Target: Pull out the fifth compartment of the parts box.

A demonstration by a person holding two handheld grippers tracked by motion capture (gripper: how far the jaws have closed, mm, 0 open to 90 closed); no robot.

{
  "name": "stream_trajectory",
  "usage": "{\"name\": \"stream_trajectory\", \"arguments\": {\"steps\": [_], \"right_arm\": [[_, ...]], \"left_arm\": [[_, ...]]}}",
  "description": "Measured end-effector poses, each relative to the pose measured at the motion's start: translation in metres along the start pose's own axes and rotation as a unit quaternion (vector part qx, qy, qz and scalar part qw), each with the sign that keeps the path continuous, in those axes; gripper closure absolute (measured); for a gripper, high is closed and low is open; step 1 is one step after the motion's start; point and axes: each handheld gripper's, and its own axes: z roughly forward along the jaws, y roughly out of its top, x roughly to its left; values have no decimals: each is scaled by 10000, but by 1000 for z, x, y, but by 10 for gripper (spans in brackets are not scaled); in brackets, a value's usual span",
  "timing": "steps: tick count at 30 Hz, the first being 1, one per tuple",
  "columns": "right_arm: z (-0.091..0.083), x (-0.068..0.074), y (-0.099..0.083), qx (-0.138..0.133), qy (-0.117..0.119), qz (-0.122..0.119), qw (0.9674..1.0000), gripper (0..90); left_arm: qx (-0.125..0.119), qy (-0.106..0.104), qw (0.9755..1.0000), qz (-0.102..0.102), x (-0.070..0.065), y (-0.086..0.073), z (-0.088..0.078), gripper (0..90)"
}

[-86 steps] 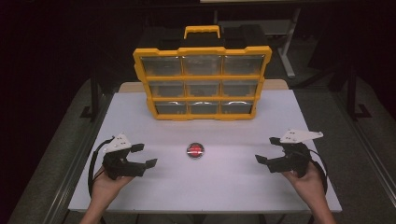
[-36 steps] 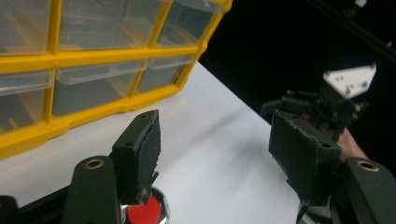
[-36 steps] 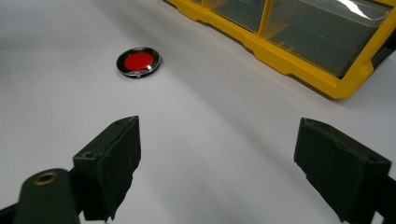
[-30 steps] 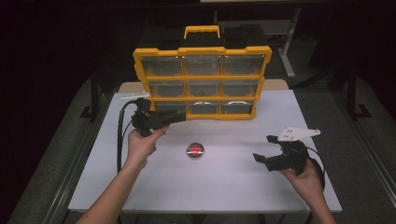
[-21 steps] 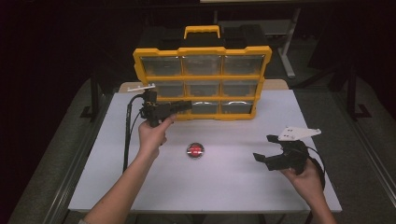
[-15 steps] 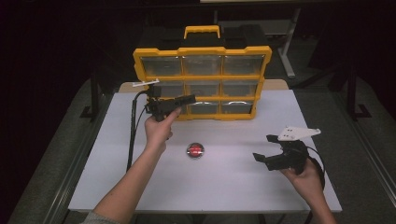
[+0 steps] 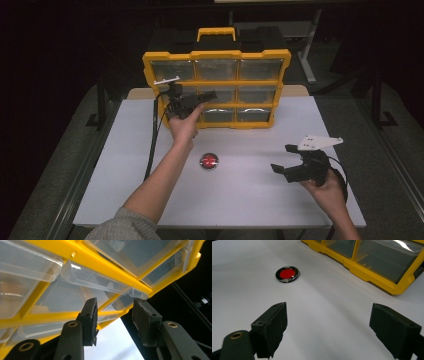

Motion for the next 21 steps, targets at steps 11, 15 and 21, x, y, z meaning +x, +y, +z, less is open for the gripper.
{"name": "stream_trajectory", "arguments": {"steps": [11, 15, 21], "right_arm": [[0, 0, 0, -4, 35, -13, 10000, 138], [1, 0, 0, 21, 56, 6, 10000, 138], [3, 1, 1, 35, 84, -12, 10000, 138]], "left_arm": [[-148, 39, 9995, -292, 10, -1, 15, 683], [-219, -10, 9993, -313, 9, 0, 18, 719], [-277, -19, 9991, -321, 7, -2, 23, 739]]}}
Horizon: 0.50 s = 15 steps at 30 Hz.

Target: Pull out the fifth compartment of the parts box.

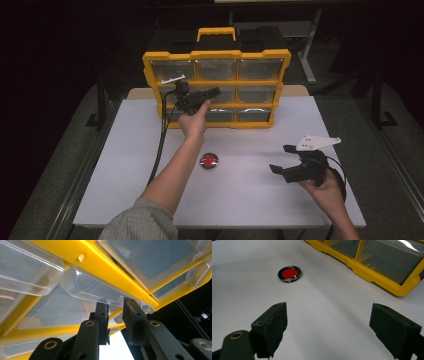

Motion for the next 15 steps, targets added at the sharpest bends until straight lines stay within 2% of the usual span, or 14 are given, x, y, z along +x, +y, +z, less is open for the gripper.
{"name": "stream_trajectory", "arguments": {"steps": [5, 7, 11, 13, 15], "right_arm": [[1, 0, 0, -4, 15, -4, 10000, 138], [1, 0, 0, -3, 14, -8, 10000, 138], [1, 0, -1, 4, 23, -7, 10000, 138], [1, -1, -2, 7, 15, 10, 10000, 138], [1, -1, -2, 9, 20, 3, 10000, 138]], "left_arm": [[-101, 35, 9999, -76, -3, -3, 0, 745], [-207, -25, 9995, -220, -1, -5, 0, 752], [-323, -57, 9989, -335, 0, -8, -3, 774], [-471, -156, 9976, -484, 4, -11, -7, 780], [-489, -173, 9974, -504, 5, -11, -7, 781]]}}
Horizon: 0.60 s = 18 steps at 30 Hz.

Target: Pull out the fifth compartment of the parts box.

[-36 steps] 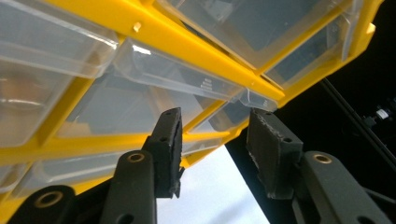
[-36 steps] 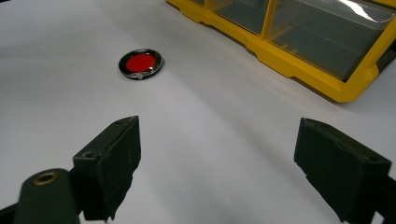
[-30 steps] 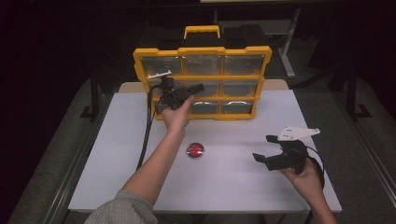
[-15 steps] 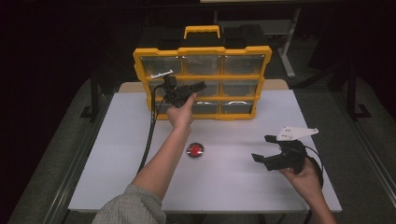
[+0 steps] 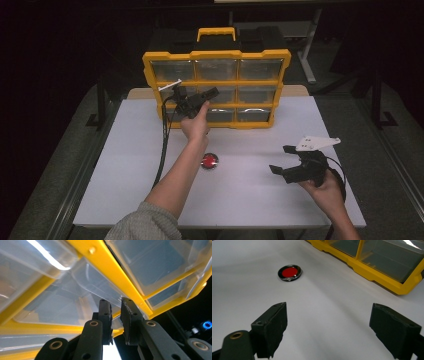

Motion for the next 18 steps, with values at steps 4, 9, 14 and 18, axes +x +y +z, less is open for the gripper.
{"name": "stream_trajectory", "arguments": {"steps": [4, 9, 14, 18], "right_arm": [[1, 0, -1, 14, -1, 4, 10000, 138], [1, -1, -1, 18, 8, 27, 10000, 138], [3, -1, -2, 48, 5, 41, 10000, 138], [4, -1, -2, 70, -1, 37, 10000, 138]], "left_arm": [[-19, -16, 10000, -67, 0, 0, -1, 788], [26, -30, 10000, -57, 0, 0, -3, 788], [51, -84, 9999, -68, 0, -1, -5, 788], [77, -64, 9999, -80, -1, -1, -6, 786]]}}
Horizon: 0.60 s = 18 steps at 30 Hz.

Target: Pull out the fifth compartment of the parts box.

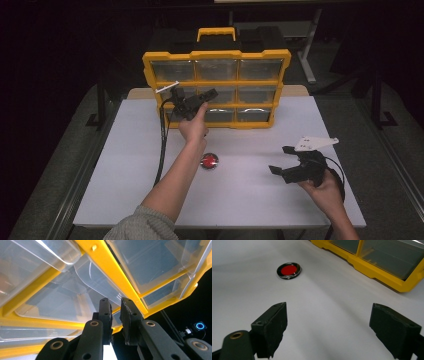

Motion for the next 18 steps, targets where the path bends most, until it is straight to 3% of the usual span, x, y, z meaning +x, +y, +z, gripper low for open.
{"name": "stream_trajectory", "arguments": {"steps": [18], "right_arm": [[1, -1, -1, 21, -3, -2, 10000, 138]], "left_arm": [[150, -110, 9998, 48, -5, -8, -14, 786]]}}
